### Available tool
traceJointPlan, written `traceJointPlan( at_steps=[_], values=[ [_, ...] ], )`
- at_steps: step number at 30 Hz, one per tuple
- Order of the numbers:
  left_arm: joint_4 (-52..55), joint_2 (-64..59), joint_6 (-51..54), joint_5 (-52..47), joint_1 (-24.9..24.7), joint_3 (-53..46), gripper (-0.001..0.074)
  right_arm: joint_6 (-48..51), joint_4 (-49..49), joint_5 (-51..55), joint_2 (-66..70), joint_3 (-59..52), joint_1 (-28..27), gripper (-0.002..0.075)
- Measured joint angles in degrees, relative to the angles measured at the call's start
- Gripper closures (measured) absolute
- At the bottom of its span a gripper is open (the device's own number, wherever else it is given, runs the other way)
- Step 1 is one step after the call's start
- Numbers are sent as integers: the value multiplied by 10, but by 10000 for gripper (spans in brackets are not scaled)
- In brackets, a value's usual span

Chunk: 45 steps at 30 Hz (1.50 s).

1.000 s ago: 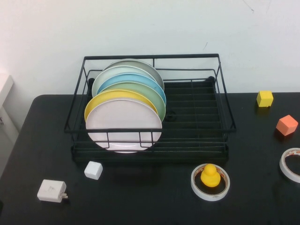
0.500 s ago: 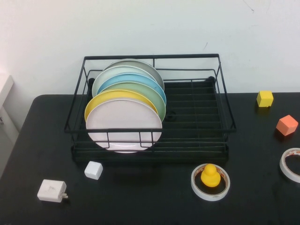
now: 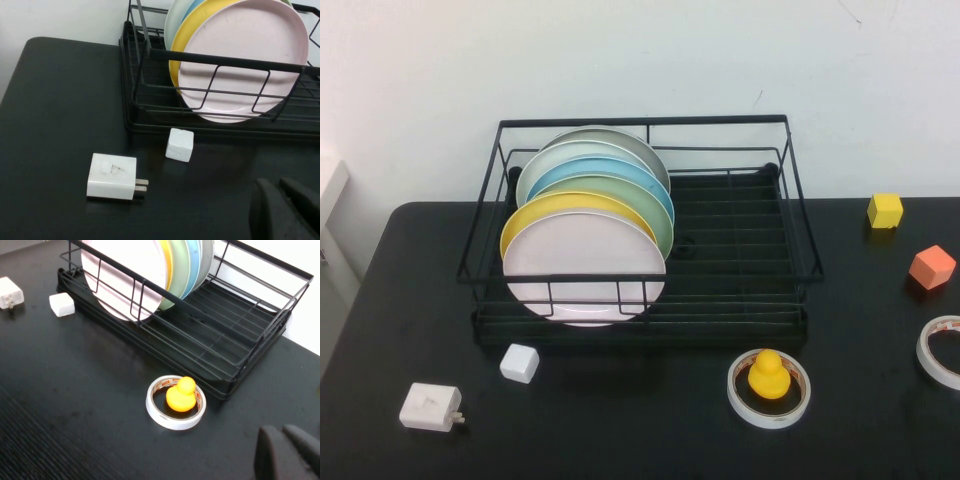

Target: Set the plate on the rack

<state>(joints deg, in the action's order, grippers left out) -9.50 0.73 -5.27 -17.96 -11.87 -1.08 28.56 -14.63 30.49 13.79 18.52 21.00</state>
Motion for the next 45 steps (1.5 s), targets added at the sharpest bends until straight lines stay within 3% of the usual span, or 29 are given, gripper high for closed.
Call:
traceJointPlan(
  at_steps=[45],
  values=[
    [7, 0, 24, -3, 0, 1, 736, 0, -1, 0, -2, 0, 0, 728]
  ],
)
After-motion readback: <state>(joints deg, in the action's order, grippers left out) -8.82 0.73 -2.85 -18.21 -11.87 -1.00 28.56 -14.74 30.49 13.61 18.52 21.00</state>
